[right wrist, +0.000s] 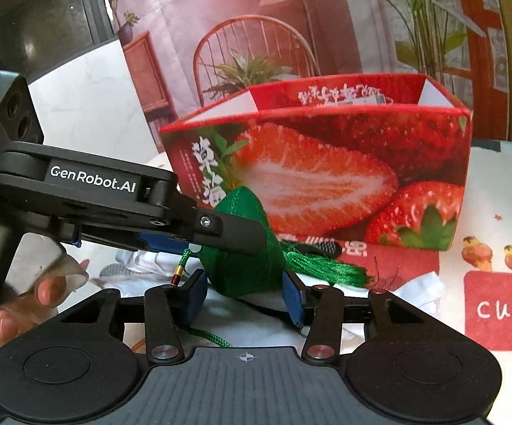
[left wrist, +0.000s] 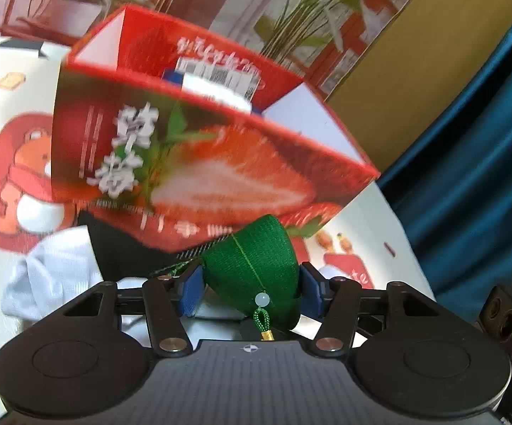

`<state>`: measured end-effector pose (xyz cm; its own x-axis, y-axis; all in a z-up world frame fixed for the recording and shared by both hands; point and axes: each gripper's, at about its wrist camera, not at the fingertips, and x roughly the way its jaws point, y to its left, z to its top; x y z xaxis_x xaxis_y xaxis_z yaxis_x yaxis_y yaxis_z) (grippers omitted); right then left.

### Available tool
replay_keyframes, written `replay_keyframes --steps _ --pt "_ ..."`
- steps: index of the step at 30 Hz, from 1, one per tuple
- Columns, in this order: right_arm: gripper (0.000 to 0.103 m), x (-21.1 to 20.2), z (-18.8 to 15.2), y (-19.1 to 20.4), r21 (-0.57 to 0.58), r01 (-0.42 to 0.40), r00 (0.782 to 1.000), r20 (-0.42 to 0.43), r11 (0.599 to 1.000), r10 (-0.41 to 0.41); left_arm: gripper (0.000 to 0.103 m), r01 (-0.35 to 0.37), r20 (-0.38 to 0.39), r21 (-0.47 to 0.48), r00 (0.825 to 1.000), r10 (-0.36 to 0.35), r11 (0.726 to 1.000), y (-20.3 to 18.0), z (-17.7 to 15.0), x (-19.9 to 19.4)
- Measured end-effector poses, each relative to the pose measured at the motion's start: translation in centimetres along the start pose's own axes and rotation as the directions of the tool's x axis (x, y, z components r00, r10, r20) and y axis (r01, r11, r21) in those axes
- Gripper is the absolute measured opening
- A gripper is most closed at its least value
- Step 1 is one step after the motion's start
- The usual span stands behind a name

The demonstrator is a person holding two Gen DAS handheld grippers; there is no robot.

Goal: Organize soft objects
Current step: 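Carry the green pouch with the right gripper up and over the box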

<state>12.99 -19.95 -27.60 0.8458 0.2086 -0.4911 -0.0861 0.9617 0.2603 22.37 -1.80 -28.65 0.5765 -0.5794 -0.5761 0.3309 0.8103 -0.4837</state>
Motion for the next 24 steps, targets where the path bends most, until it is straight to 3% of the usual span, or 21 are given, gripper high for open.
replay_keyframes --steps 9,18,24 --pt "0.043 -2.9 5.4 1.4 -0.12 -0.009 0.991 0.132 0.993 0.025 0.059 -0.002 0.164 0.104 0.986 -0.016 0.995 -4.0 5.0 -4.8" --pt "0.043 -5.6 13.7 1.5 -0.245 0.038 0.952 0.304 0.969 0.04 0.06 0.021 0.296 0.178 0.952 -0.074 0.984 -7.9 11.4 -6.9" --pt "0.043 -5.5 17.7 0.8 -0.325 0.093 0.929 0.369 0.941 0.036 0.06 0.037 0.329 0.198 0.939 -0.102 0.98 -9.4 14.5 -6.4"
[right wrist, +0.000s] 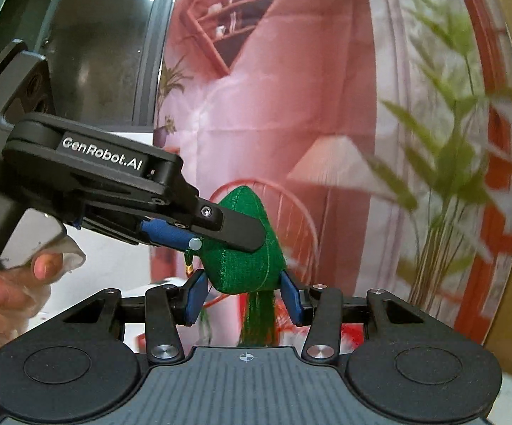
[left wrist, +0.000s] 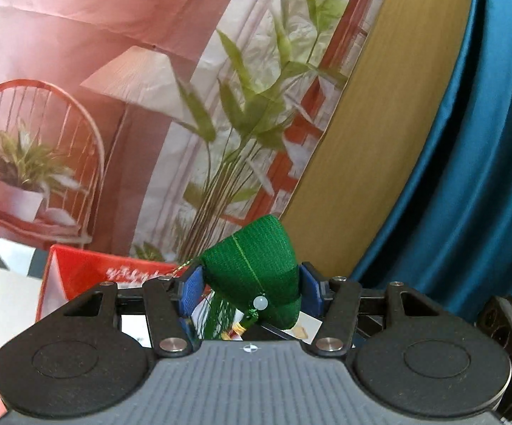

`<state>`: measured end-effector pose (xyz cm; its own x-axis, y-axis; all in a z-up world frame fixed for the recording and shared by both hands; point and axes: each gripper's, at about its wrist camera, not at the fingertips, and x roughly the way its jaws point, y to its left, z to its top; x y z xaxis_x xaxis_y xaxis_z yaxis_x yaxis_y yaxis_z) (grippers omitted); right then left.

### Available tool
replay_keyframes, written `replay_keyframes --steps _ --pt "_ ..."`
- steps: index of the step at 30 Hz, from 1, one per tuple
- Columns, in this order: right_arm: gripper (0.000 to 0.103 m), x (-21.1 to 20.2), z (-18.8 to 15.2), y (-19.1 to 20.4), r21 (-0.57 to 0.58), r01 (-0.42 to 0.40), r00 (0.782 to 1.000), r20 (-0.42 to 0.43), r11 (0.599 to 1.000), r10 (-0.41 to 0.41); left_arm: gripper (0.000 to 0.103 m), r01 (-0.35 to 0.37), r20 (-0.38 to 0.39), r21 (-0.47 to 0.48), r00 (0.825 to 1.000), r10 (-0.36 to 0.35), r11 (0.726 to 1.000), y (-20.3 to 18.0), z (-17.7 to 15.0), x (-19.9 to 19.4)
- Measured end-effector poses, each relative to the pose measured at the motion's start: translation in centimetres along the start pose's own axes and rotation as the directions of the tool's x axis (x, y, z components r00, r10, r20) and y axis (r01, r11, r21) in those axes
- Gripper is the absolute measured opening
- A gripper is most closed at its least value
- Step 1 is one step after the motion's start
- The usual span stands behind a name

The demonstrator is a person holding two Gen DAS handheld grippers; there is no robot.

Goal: Organize soft objects
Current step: 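Carry the green pouch with the right gripper up and over the box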

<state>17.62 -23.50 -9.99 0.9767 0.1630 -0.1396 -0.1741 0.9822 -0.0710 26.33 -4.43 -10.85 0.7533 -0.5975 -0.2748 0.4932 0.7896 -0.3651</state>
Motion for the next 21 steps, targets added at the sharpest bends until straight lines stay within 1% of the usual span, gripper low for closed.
replay_keyframes --steps 3,8,16,21 --pt "0.043 1.0 0.5 -1.4 -0.024 0.019 1.0 0.0 1.0 -0.019 0.06 0.016 -0.021 -0.006 1.0 -0.017 1.0 0.1 0.4 1.7" --pt "0.043 1.6 -0.6 -3.4 -0.018 0.04 0.999 -0.026 0.999 -0.04 0.06 0.021 -0.083 -0.002 0.996 -0.021 1.0 0.0 0.3 5.1" --pt "0.043 3.5 -3.4 -7.5 0.04 0.052 0.996 -0.079 0.998 -0.049 0.06 -0.018 -0.163 0.018 0.986 0.021 1.0 -0.2 0.2 9.9" --pt "0.043 4.5 -5.2 -9.4 0.074 0.047 0.992 -0.117 0.996 -0.038 0.06 -0.037 -0.221 0.023 0.974 0.042 0.999 0.0 -0.6 12.5"
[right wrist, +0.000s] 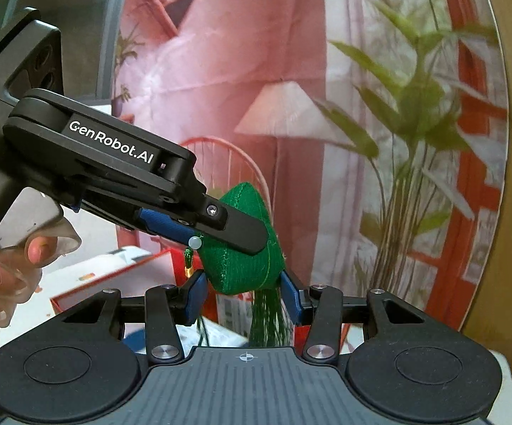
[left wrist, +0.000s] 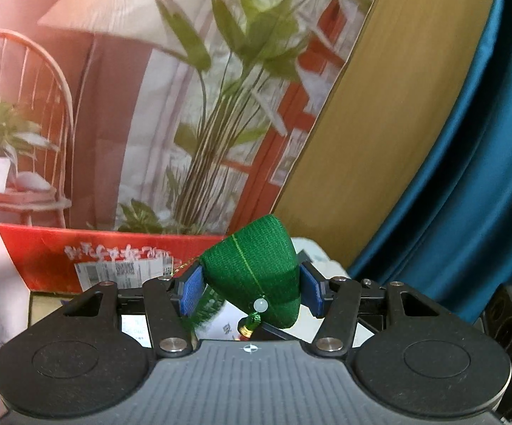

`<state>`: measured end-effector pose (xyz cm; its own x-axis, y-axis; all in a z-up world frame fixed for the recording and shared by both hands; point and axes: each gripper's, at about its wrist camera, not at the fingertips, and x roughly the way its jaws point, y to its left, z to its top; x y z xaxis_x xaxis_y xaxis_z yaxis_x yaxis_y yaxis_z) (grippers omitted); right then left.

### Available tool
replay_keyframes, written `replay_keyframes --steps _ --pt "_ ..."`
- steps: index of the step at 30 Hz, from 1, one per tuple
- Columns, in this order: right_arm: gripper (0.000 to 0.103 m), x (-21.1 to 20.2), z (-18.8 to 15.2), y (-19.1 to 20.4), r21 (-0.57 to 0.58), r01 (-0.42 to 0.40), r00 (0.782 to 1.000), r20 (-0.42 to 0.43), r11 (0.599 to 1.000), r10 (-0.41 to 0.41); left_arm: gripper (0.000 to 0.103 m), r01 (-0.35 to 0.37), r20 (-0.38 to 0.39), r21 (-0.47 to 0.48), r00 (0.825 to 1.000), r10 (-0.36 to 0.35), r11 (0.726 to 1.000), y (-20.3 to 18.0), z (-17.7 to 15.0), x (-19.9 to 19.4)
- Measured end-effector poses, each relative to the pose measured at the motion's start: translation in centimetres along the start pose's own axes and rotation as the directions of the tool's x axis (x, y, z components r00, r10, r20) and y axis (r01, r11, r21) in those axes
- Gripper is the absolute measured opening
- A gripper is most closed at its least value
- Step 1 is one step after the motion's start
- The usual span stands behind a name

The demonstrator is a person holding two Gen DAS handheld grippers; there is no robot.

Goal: Organize soft objects
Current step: 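Carry the green pouch with the right gripper up and over the box, then open the right gripper to drop the green pouch into the box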

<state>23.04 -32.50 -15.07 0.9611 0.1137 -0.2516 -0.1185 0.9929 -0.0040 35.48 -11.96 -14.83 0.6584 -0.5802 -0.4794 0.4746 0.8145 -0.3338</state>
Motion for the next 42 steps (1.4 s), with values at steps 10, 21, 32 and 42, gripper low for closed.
replay_keyframes --steps 10,21,32,42 --pt "0.045 1.9 -3.6 -2.3 0.077 0.003 0.995 -0.101 0.997 0.005 0.06 -0.033 -0.101 -0.007 0.994 0.032 0.999 0.9 -1.6 3.8" --pt "0.059 1.7 -4.6 -2.5 0.114 0.034 0.99 -0.136 0.993 -0.019 0.064 -0.095 -0.084 0.071 0.991 0.101 0.993 1.0 -2.3 3.5" --pt "0.059 1.0 -4.8 -1.7 0.152 0.117 0.982 -0.168 0.981 -0.091 0.078 -0.115 -0.063 0.027 0.991 0.117 0.993 2.8 -1.6 0.6" --pt "0.058 -0.6 -4.2 0.9 0.136 0.113 0.984 -0.15 0.984 -0.092 0.076 -0.208 0.031 0.083 0.978 0.206 0.975 4.6 -3.5 -5.0"
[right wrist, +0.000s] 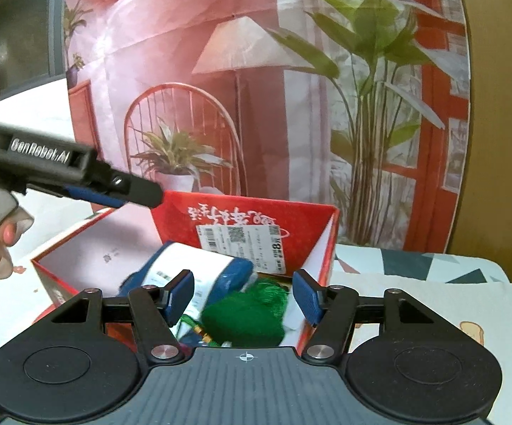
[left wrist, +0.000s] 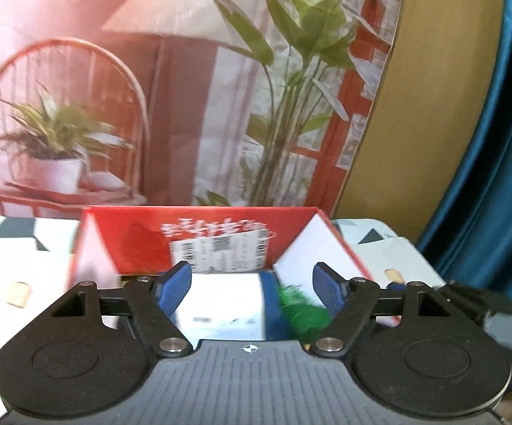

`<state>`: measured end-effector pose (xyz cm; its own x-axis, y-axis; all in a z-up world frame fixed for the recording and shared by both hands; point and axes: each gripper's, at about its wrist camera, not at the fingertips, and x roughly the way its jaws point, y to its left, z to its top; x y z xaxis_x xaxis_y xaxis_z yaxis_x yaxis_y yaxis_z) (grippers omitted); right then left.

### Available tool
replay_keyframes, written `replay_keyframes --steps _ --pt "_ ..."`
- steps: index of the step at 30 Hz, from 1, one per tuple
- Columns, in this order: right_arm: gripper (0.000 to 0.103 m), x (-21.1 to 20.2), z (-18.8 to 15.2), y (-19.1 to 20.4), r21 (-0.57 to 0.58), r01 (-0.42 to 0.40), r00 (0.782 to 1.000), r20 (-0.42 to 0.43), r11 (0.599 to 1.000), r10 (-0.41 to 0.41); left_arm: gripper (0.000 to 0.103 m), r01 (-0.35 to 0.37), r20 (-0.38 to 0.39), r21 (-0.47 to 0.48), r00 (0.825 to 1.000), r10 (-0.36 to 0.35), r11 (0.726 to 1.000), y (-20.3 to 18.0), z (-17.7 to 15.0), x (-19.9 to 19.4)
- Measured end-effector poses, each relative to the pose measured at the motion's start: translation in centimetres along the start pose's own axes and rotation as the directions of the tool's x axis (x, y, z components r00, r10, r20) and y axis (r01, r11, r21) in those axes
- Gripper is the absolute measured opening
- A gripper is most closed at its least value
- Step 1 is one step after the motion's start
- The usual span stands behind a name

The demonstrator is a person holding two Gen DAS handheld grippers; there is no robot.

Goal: Organize soft objects
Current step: 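Open the right gripper to drop the green pouch into the box, then move the right tool back and lower it onto the clear cable bag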

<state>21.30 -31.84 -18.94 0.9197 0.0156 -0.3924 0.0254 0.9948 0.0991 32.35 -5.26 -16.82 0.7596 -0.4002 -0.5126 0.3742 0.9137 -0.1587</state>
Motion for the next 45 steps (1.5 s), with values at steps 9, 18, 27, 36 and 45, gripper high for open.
replay_keyframes --steps 9,18,27,36,45 --pt "0.058 -2.8 -1.7 3.5 0.022 -0.046 0.998 0.046 0.999 0.045 0.076 -0.034 0.029 -0.017 0.999 0.034 0.999 2.7 -5.2 -6.7" --pt "0.058 -5.3 -6.2 6.3 0.059 -0.057 0.998 0.004 0.997 0.056 0.075 -0.053 0.014 -0.098 0.998 0.054 0.994 4.1 -11.6 -10.4" --pt "0.058 -7.4 -10.6 9.3 0.059 -0.063 0.994 -0.086 0.996 0.068 0.075 -0.051 0.016 -0.1 0.998 0.053 0.994 3.4 -16.4 -12.8" --pt "0.058 -9.3 -12.2 12.5 -0.01 -0.103 0.989 -0.105 0.995 0.101 0.075 -0.071 0.046 -0.083 0.996 0.075 0.994 2.7 -18.8 -14.7" --pt "0.061 -9.0 -13.1 13.4 -0.098 -0.104 0.986 -0.138 0.99 0.09 0.075 -0.081 0.039 -0.099 0.996 0.086 0.992 3.0 -19.2 -14.1"
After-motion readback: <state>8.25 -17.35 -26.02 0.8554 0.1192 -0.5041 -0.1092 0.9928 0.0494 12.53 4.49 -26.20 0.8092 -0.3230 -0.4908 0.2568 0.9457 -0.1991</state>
